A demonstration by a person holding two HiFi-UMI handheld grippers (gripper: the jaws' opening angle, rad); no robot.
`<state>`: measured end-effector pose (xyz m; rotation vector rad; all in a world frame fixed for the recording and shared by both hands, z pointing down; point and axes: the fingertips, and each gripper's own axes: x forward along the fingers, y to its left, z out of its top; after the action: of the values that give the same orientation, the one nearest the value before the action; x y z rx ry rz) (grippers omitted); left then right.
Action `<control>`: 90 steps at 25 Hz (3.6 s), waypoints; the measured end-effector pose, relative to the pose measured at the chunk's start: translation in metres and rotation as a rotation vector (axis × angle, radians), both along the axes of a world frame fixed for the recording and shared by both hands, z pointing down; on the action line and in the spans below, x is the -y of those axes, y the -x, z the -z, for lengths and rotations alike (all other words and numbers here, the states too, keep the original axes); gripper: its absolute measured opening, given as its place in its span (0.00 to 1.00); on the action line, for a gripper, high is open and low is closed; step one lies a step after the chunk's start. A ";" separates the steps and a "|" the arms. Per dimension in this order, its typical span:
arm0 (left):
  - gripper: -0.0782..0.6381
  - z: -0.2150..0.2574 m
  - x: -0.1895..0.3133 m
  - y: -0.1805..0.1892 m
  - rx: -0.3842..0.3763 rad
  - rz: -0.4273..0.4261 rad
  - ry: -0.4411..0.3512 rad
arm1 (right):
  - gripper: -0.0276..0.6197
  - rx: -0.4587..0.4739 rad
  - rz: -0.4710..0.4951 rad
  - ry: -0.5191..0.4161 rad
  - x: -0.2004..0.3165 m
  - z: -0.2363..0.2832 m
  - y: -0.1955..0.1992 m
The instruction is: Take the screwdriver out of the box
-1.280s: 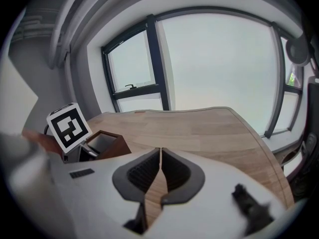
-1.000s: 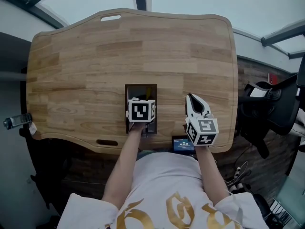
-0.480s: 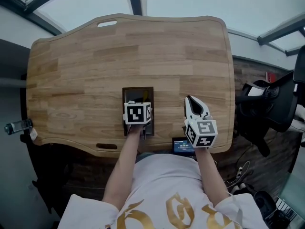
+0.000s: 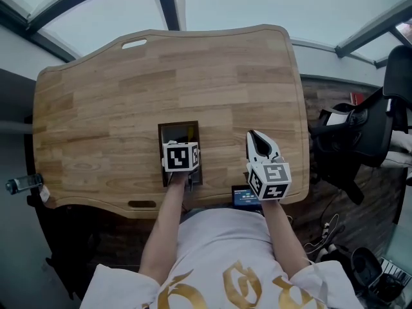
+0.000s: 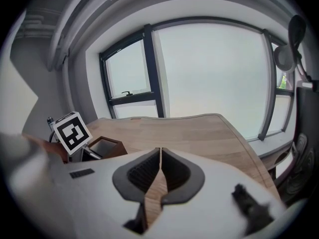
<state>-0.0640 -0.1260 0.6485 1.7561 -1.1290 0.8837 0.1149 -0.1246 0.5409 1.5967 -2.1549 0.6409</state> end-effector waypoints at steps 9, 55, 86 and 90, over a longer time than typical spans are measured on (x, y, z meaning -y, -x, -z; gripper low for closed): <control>0.23 0.013 -0.003 -0.001 -0.011 -0.004 -0.044 | 0.09 -0.004 -0.019 -0.043 -0.013 0.018 -0.007; 0.23 0.173 -0.011 0.006 -0.281 0.038 -0.611 | 0.09 0.033 -0.070 -0.182 -0.062 0.070 0.003; 0.23 0.237 -0.043 -0.020 -0.130 0.199 -0.849 | 0.09 0.043 0.145 -0.332 -0.044 0.119 -0.034; 0.23 0.241 -0.045 -0.018 -0.125 0.205 -0.866 | 0.09 0.038 0.148 -0.354 -0.041 0.126 -0.036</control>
<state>-0.0458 -0.0810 0.4076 2.2578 -1.7191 0.1288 0.1508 -0.0837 0.4150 1.5778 -2.4938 0.2549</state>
